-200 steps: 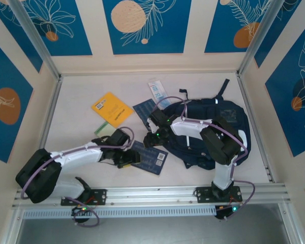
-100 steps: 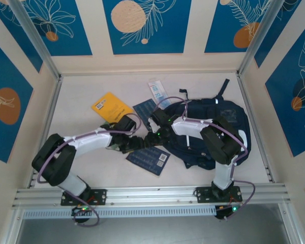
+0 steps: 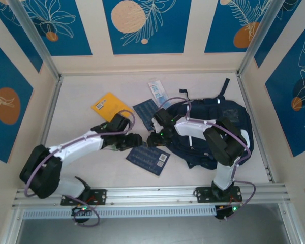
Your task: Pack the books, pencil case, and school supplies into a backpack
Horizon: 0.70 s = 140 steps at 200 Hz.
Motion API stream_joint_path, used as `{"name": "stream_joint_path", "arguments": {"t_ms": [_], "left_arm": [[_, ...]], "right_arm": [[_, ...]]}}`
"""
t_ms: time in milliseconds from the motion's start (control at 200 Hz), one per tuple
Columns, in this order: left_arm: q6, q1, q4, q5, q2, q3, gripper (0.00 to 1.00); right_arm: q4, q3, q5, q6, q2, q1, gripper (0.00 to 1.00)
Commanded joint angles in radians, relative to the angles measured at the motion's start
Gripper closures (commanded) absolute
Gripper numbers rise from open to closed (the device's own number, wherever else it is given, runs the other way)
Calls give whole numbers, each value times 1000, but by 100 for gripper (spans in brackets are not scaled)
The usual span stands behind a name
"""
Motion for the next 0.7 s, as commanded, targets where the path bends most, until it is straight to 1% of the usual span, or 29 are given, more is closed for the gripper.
{"name": "stream_joint_path", "arguments": {"t_ms": [0, 105, 200, 300, 500, 575, 695], "left_arm": [[-14, -41, -90, 21, -48, -82, 39], [-54, -59, -64, 50, -96, -168, 38], [-74, -69, -19, 74, -83, -208, 37], [-81, -76, 43, 101, -42, -207, 37], [-91, -93, 130, 128, 67, -169, 38], [-92, -93, 149, 128, 94, -162, 38], [-90, -94, 162, 116, 113, -153, 39]], "right_arm": [[-72, -13, 39, -8, 0, -14, 56], [-83, 0, 23, -30, 11, -13, 56], [-95, 12, -13, -63, 23, -11, 56], [-102, 22, -88, -116, 38, -11, 56], [-148, 66, -177, -230, 111, -4, 56], [-158, 82, -200, -265, 134, 1, 56], [-170, 109, -281, -292, 141, 3, 56]]}}
